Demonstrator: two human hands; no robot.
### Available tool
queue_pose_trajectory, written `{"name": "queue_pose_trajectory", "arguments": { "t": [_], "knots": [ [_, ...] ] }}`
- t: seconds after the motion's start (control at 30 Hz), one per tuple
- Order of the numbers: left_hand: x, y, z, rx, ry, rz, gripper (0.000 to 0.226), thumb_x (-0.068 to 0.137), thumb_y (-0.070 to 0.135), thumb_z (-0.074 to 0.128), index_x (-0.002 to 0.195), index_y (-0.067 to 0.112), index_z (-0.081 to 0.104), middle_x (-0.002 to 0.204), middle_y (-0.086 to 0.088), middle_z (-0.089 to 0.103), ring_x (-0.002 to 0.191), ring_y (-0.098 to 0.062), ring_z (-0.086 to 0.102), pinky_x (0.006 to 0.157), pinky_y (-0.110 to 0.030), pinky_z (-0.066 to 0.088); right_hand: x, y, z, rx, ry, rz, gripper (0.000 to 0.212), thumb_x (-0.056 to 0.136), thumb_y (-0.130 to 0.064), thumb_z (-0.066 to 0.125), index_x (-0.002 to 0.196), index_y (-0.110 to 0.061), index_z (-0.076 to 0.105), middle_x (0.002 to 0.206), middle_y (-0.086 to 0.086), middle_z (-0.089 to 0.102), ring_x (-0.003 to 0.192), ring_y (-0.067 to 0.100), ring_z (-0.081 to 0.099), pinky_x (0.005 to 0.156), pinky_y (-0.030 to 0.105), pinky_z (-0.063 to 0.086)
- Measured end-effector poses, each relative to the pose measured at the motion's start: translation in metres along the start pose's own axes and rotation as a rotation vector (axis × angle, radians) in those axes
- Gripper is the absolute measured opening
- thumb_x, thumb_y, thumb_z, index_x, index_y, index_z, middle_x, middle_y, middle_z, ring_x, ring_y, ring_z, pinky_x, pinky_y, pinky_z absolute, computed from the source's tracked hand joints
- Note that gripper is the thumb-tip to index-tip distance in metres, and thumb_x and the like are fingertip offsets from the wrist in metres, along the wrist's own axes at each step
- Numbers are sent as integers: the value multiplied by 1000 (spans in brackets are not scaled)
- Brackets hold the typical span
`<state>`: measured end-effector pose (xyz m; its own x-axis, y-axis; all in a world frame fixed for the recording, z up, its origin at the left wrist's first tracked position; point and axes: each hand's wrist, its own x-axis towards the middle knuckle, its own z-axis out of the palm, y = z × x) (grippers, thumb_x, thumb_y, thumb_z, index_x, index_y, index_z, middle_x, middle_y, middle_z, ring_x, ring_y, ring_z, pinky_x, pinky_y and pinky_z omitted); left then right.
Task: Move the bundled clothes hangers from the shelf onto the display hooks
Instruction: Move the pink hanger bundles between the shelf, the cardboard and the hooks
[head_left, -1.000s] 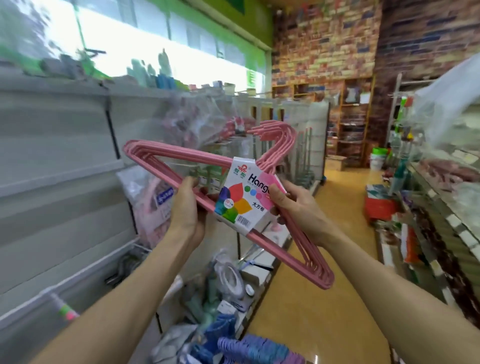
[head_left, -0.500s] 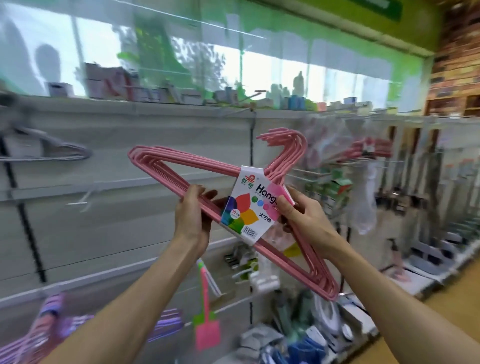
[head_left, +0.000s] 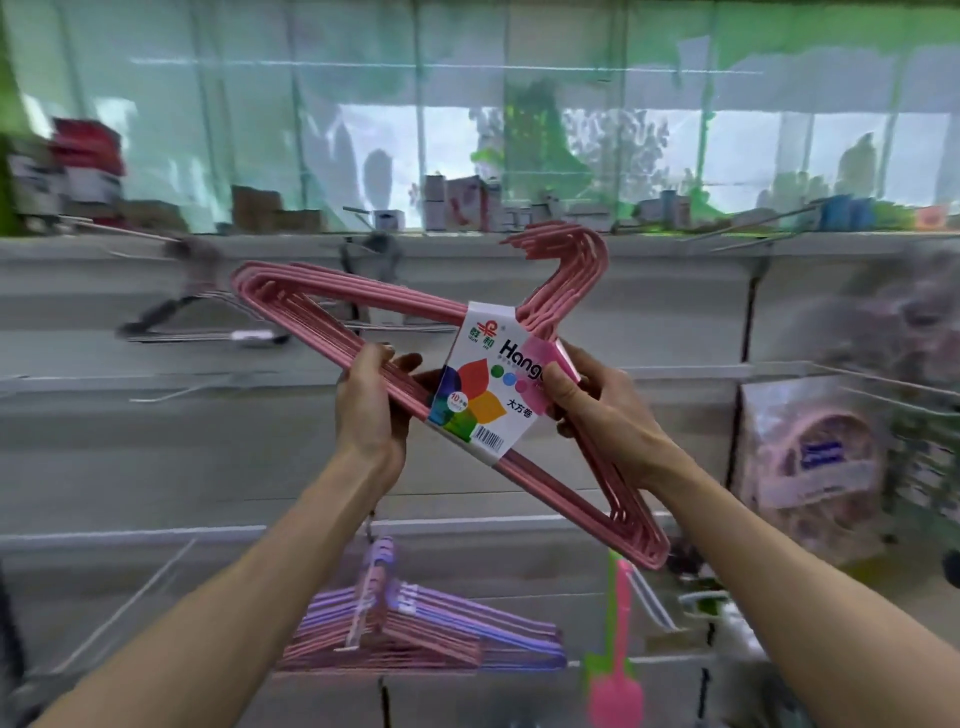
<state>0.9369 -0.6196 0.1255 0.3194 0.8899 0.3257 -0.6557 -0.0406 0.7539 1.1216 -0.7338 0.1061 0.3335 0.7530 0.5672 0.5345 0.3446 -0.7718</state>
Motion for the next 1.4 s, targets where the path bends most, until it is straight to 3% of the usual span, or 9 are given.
{"name": "queue_pose_trajectory", "arguments": {
  "t": [0.17,0.33,0.67,0.87,0.97,1.07,1.13,1.27,1.4],
  "knots": [
    [23,62,-81,40,68,85,21,100,25,45,110,8,52,94,-8,61,62,-11,71,63,-30,57,33,-24,99,63,-84,-48,63,87,-57,59,143,-28,51,87,-4,70,79,17,54,73,34,51],
    [37,125,-160,61,145,165,17,101,20,42,88,13,52,85,-6,59,55,-7,69,60,-26,56,63,-50,200,90,-157,-94,65,87,-59,59,142,-24,52,79,-16,70,75,6,58,71,29,51],
    [60,229,-311,19,287,215,15,97,20,47,106,8,43,88,-9,57,54,-13,69,60,-28,56,101,-96,383,201,-296,-153,59,88,-55,59,140,-28,54,79,-11,69,75,15,54,68,33,48],
    [74,268,-375,12,367,249,11,97,19,48,88,13,45,83,-8,57,52,-12,67,55,-26,55,125,-110,463,242,-391,-166,61,89,-56,59,144,-30,51,90,0,71,75,14,53,68,31,48],
    [86,283,-402,19,402,280,9,98,17,47,90,12,45,81,-7,56,51,-10,67,57,-26,55,141,-112,499,251,-426,-178,58,92,-54,58,144,-30,50,101,12,72,75,14,54,68,33,47],
    [106,295,-430,20,422,298,9,97,17,48,99,9,43,82,-8,56,52,-10,68,55,-24,55,162,-110,535,248,-453,-194,56,93,-54,58,144,-30,51,104,11,72,76,14,55,69,33,48],
    [123,302,-451,24,422,305,11,96,17,48,102,10,42,84,-9,57,55,-12,69,58,-26,57,177,-108,558,252,-464,-207,53,94,-54,57,142,-32,52,103,9,73,76,14,55,69,33,49],
    [164,321,-490,53,430,288,10,94,18,51,98,11,44,96,-13,62,72,-21,72,82,-38,60,213,-104,604,254,-471,-218,51,94,-56,56,140,-34,54,104,7,74,75,14,56,69,34,49],
    [210,339,-517,50,417,293,8,94,12,48,86,10,47,82,-9,62,64,-16,70,59,-27,58,255,-101,645,262,-462,-226,47,94,-56,56,137,-37,56,104,5,74,75,14,55,68,34,49]
  ]
}}
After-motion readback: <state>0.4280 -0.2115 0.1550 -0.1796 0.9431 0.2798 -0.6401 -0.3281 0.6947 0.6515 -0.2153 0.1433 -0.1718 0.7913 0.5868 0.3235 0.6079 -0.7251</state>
